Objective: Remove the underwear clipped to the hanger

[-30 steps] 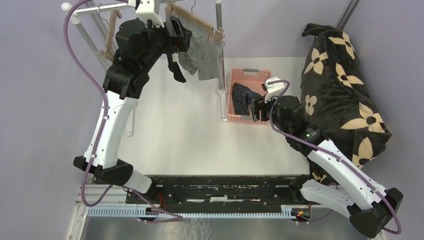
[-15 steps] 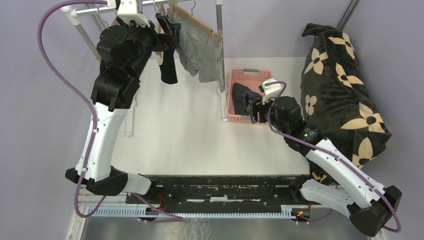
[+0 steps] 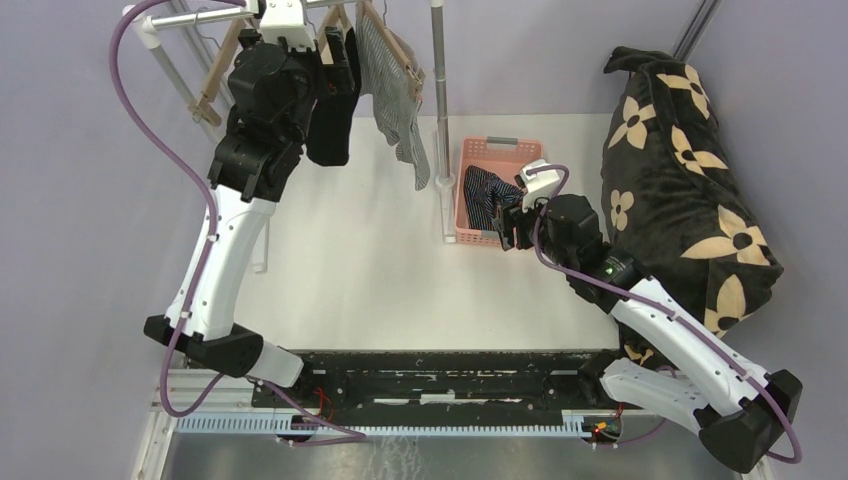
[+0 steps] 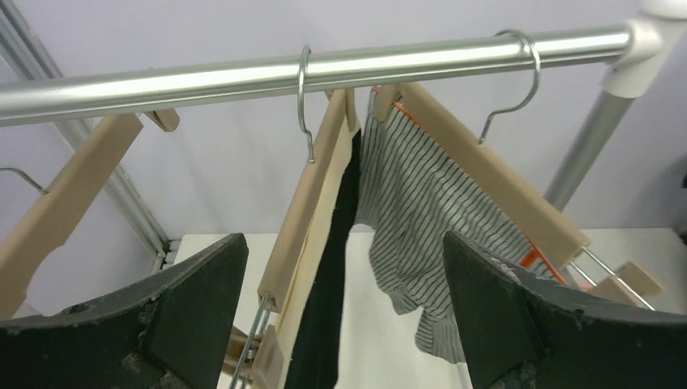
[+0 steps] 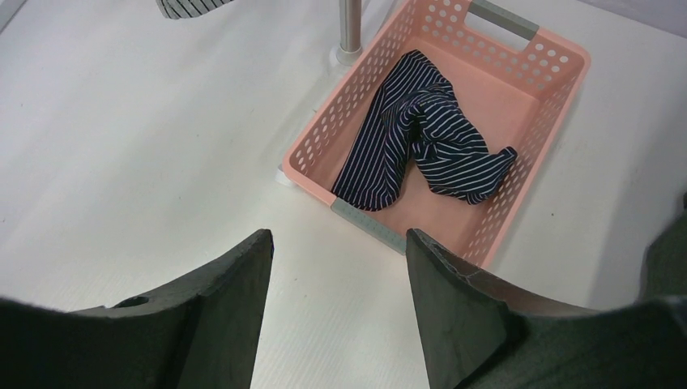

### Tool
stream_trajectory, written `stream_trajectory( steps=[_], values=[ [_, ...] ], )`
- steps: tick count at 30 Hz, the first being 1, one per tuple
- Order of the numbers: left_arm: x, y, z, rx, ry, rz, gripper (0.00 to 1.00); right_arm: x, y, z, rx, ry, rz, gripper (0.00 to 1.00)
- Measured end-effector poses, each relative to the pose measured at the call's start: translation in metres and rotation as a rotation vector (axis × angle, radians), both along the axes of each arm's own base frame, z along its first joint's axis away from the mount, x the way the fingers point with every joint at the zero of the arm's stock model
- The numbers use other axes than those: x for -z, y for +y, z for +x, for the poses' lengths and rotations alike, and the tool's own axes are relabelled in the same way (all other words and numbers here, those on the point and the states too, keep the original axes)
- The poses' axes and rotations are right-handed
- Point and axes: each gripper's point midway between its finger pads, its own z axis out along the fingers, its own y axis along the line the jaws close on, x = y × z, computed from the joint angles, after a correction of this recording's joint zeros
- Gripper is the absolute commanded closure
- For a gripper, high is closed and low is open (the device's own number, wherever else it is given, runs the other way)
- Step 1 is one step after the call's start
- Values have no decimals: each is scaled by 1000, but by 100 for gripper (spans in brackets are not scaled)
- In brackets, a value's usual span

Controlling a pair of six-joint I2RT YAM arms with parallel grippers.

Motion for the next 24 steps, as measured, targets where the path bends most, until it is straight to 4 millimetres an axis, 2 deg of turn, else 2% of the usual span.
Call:
stream_trajectory(
  steps=[5, 9, 13, 24],
  values=[
    [14, 11, 21, -50, 40, 33, 6, 5, 3, -2, -12, 13, 0, 31],
    [16, 43, 40, -93, 55, 37, 7, 10, 4, -4, -18, 22, -4, 31],
    [19, 68, 45, -126, 71, 36, 10, 16, 4, -5, -20, 33, -12, 31],
    [26, 48, 46, -13, 94, 42, 12, 24, 9, -7, -39, 53, -12, 31]
  ],
)
